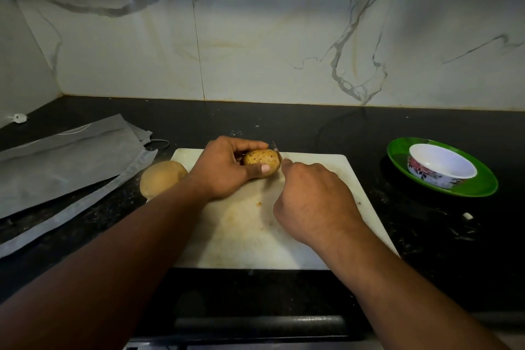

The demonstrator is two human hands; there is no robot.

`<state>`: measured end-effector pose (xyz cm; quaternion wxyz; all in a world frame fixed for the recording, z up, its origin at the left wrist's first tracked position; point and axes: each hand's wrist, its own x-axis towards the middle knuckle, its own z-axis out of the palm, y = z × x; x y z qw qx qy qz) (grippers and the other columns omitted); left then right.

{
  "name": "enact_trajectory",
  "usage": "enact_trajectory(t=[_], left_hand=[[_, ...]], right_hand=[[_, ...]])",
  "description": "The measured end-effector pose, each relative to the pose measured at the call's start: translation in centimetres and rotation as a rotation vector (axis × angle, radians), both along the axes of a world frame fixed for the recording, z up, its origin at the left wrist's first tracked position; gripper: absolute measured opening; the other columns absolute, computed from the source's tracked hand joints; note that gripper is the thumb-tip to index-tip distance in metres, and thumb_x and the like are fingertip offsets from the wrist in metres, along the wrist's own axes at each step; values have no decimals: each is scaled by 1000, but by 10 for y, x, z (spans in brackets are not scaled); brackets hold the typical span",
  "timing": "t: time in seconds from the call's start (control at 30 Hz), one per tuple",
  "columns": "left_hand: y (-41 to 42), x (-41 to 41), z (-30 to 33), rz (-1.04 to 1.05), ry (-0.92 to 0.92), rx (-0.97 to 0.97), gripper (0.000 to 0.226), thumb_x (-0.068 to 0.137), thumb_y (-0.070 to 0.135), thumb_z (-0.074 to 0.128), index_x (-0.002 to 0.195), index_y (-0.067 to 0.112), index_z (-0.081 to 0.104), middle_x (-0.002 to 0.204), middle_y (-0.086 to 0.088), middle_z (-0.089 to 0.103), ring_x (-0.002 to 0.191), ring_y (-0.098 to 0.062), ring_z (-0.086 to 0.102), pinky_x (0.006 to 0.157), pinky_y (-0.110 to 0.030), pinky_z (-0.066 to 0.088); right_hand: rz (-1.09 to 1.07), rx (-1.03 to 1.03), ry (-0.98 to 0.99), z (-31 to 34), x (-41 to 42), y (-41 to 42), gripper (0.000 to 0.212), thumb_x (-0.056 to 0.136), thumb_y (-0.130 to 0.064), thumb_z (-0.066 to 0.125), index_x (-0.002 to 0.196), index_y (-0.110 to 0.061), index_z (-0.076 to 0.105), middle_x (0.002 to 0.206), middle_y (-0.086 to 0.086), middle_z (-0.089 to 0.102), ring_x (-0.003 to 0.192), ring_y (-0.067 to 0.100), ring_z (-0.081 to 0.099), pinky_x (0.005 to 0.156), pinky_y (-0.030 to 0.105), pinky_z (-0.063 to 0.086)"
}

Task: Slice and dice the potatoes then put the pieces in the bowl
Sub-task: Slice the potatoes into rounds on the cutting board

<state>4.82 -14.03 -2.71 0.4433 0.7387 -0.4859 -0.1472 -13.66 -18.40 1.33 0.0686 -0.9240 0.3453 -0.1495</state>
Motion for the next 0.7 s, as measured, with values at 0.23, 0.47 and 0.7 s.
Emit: enact_trajectory(t=[0.23, 0.47, 0.7], left_hand=[[-1, -5, 0, 29, 2, -34, 47, 83, 29, 86, 128, 28, 73, 125, 10, 73, 112, -3, 67, 103, -23, 51], [0, -4, -2, 29, 9, -40, 46, 82, 26, 87, 126, 29, 73, 118, 14, 73, 102, 9, 65, 86, -3, 46], [1, -5, -1, 25, 63, -49, 47, 80, 26, 89, 124, 30, 74, 117, 16, 73, 104, 5, 67, 95, -11, 50]], right_hand=[[9, 65, 29, -10, -16, 12, 35, 91, -31, 56, 126, -28, 57, 88, -8, 53, 77, 10, 52, 67, 26, 47], [19, 68, 40, -6, -41, 25, 46, 89, -25, 52, 135, -28, 51, 80, -7, 42, 74, 14, 47, 67, 26, 44], [-20, 7, -37, 7, -34, 20, 56, 91, -25, 51, 146, -25, 41, 81, -7, 45, 75, 12, 48, 63, 25, 42]])
